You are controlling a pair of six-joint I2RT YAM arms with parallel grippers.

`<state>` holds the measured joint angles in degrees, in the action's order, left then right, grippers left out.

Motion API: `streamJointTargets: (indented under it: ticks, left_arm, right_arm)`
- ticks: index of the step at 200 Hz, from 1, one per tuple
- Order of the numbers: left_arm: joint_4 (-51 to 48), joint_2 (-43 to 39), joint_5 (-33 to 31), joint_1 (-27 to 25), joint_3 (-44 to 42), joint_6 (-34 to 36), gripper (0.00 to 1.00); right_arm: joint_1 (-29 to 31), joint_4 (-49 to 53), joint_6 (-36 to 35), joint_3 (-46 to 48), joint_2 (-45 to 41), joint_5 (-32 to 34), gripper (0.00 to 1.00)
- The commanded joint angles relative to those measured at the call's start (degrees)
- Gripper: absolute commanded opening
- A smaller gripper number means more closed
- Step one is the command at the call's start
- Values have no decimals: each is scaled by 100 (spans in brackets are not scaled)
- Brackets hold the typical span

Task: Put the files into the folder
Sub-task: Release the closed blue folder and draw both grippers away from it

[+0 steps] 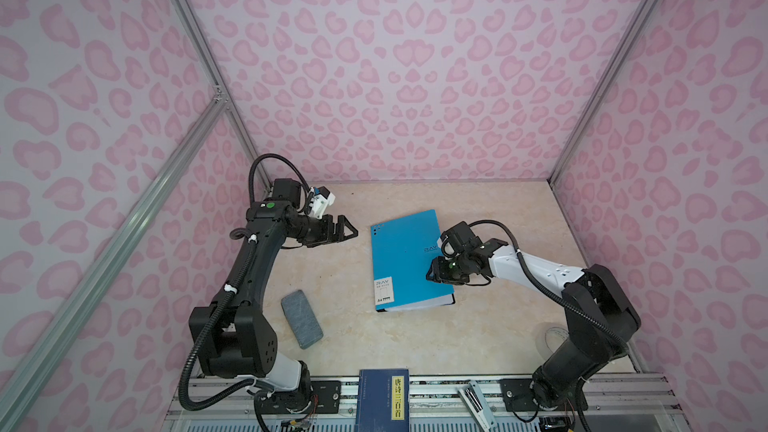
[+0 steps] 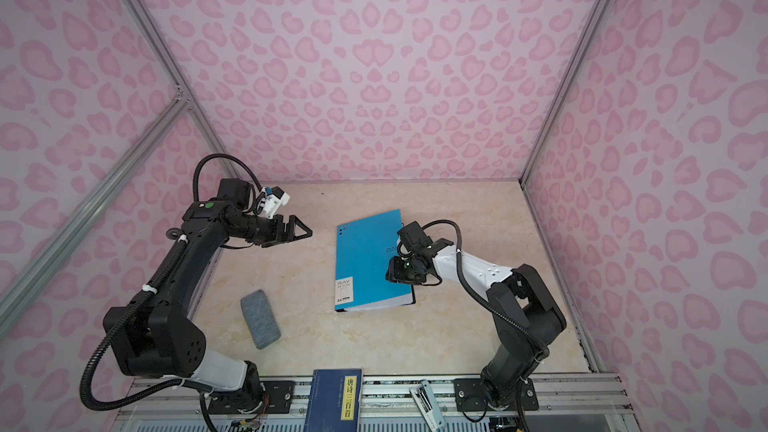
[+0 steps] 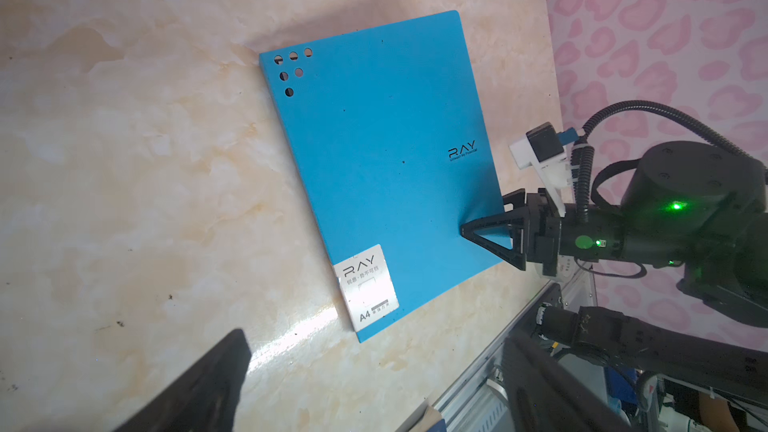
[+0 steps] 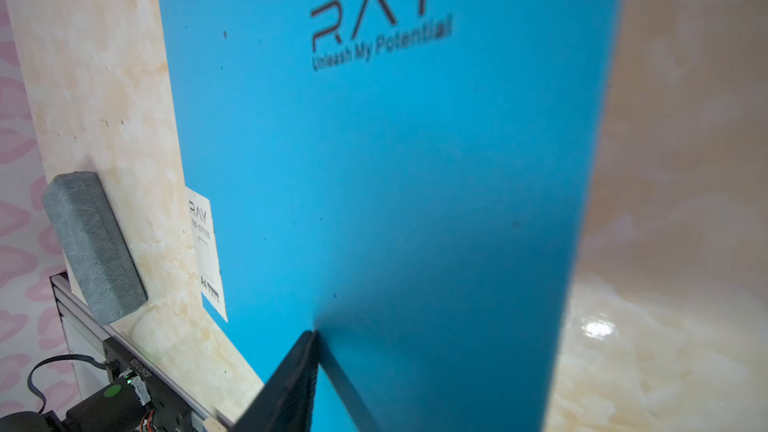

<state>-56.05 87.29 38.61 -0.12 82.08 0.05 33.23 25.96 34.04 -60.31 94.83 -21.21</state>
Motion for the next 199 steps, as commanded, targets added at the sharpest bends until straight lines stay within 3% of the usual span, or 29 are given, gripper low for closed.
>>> streamJointTargets:
  ticks: [1,55,114,142,145,149,152,171,199]
  left_arm:
    - [-8,-9,184,3,-32,87,98]
    - [-29,58,326,3,25,48,98]
    - [257,-59,-126,3,-81,-5,98]
    - [1004,-355,-1055,74,-457,-287,98]
    - [1149,-409,-1144,96,-596,-347,98]
    - [1380,-502,-1247,155,-786,-418,98]
    - [1543,-569,-1322,198,-884,-459,98]
    - [2725,-1032,-1892,464,-1633,-704,98]
    - [4634,-1755,-3400,548,-2856,-849,98]
  right_arm:
    - [-52,127,-91,113,-132,64,55]
    - [-366,371,-352,243,-657,-28,57]
    - [-947,757,-844,237,-1270,810,57]
    - [-1375,71,-1211,418,-1881,959,62]
    - [-1421,-33,-1238,466,-1956,974,69]
    - [-1476,-239,-1400,543,-2060,934,95]
    - [-1498,-400,-1529,618,-2146,943,99]
    - [-1506,-1461,-2065,1242,-2729,1592,99]
    - [-1617,-2850,-2550,2294,-3628,2401,99]
